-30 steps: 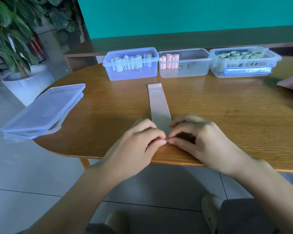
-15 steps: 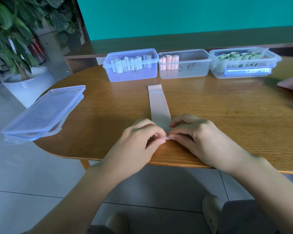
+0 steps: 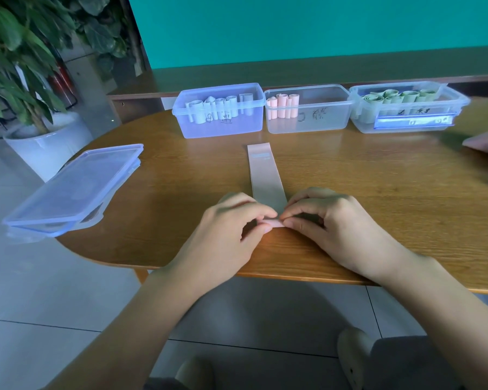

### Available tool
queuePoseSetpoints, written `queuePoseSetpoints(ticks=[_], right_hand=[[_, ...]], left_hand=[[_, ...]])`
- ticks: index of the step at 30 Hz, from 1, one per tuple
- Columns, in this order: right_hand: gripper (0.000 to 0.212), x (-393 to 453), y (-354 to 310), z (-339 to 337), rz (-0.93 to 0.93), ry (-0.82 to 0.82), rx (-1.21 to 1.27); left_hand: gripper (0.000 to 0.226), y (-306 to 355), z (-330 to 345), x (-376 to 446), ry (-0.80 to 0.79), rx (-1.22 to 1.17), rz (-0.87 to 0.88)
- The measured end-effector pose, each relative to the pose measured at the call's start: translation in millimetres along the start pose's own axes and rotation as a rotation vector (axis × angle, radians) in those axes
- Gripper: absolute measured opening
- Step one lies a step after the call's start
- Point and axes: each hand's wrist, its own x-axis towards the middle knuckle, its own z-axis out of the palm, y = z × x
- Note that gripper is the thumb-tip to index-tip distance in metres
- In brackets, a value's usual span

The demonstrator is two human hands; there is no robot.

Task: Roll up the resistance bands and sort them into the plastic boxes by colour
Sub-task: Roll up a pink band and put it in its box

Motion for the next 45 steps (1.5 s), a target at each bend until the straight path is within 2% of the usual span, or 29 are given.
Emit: queuePoseSetpoints(ticks=[5,9,13,16,23,35,45], right_hand=[[0.014,1,1,2,0.002,0.018,-0.032],[0.016,-2,-3,2,-0.031,0.06,-0.089],[0.017,0,1,4,-0.009,0.021,-0.099],[0.016,3,6,6,0.002,0.027,-0.11],[0.022,1,3,7,-0.016,0.066,-0.136],[0.028,6,6,5,0.014,-0.026,-0.138],[0.03,8,6,8,0.024,-0.036,-0.135]], left_hand=[[0.014,-3,2,4,-0.034,0.005,-0.006],[0.02,-9,4,7,-0.052,0.043,-0.001],[0.028,-9,3,7,-0.03,0.071,-0.006],[0.026,-7,1,5,0.009,0.03,0.013],[0.023,-10,2,8,-0.013,0.045,0.017],[0.025,-9,4,8,0.006,0.093,0.007],[0.028,-11,8,14,0.013,0.126,-0.007]])
